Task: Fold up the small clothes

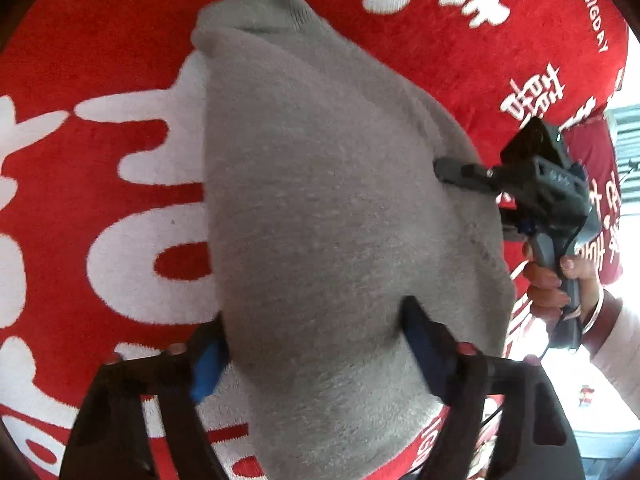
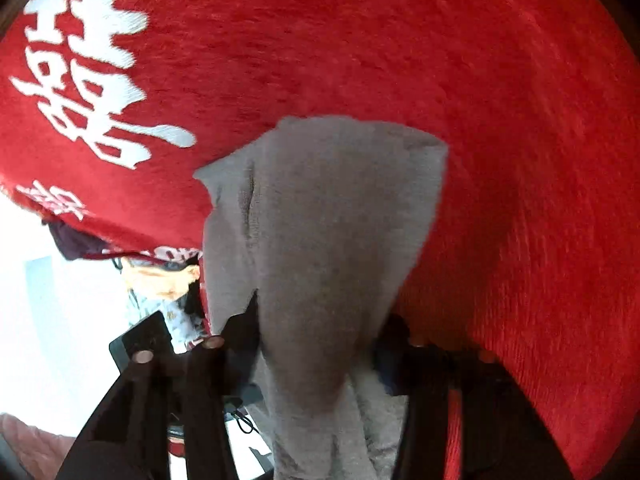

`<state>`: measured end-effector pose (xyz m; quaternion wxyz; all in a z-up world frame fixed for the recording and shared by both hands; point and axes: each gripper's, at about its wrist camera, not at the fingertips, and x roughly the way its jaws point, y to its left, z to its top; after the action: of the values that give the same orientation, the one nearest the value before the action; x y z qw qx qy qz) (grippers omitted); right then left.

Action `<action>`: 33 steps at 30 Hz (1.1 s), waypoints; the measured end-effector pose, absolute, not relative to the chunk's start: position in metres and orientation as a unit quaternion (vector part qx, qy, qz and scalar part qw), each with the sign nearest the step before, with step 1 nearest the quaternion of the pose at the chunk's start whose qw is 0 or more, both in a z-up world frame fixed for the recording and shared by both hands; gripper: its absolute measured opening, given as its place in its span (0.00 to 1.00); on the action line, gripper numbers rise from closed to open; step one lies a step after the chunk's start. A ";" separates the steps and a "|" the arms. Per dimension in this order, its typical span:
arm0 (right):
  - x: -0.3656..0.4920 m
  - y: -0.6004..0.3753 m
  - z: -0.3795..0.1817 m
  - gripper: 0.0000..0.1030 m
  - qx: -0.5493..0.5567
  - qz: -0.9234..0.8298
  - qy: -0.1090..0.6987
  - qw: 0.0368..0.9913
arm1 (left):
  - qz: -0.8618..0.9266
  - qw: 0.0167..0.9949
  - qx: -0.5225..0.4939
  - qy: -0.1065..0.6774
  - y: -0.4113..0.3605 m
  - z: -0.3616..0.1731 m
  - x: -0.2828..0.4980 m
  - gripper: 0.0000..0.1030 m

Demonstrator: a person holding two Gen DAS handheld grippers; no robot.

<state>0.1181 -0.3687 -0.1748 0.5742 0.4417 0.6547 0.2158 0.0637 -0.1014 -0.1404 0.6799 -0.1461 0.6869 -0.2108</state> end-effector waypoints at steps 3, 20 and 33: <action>0.115 -0.365 -0.160 0.41 0.448 0.215 0.640 0.586 | -0.228 0.682 -0.164 0.675 -0.092 -0.129 0.063 0.50; 0.060 -0.287 -0.074 0.41 0.478 0.252 0.613 0.577 | -0.254 0.696 -0.178 0.647 0.003 -0.034 0.013 0.47; 0.043 -0.176 -0.115 0.41 0.347 0.232 0.693 0.588 | -0.126 0.680 -0.159 0.705 0.084 -0.076 -0.029 0.51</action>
<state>0.0430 -0.1758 -0.1152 0.5880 0.3466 0.6931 0.2318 -0.0292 0.0845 -0.0760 0.6799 -0.1594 0.7046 -0.1261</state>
